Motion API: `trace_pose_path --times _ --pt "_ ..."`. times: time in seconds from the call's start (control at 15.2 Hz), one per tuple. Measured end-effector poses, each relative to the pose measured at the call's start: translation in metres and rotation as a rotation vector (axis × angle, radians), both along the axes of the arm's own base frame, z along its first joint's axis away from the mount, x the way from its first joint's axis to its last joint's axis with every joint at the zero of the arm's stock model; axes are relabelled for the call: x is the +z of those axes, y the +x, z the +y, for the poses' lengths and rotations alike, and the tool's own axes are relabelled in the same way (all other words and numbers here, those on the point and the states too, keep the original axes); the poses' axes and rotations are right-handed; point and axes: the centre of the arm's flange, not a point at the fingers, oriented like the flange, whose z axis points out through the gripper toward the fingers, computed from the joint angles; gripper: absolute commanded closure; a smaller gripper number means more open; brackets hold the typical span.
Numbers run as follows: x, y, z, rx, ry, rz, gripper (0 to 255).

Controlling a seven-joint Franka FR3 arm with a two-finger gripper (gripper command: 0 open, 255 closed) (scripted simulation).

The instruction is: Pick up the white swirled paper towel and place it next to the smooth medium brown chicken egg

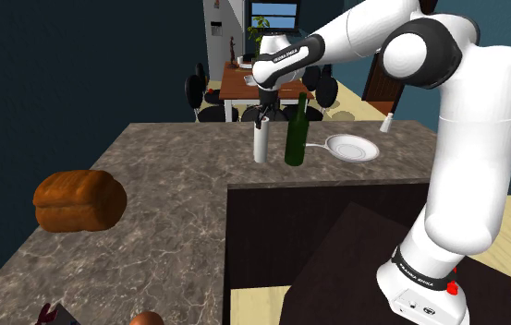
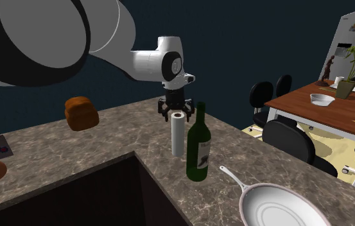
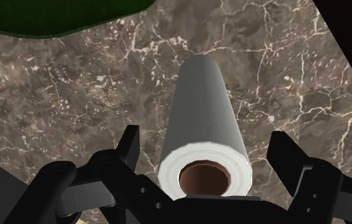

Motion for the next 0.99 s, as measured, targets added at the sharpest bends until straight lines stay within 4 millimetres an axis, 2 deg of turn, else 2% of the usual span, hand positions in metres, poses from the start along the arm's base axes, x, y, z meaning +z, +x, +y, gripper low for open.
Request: trace_pose_path --times 0.33,0.4,0.99 --pt "-0.0016 0.0001 0.0002 0.000 0.000 -0.001 0" --pt "-0.0016 0.0001 0.0002 0.000 0.000 0.000 255" --pt "-0.0011 0.0002 0.0009 0.001 0.000 -0.001 255"
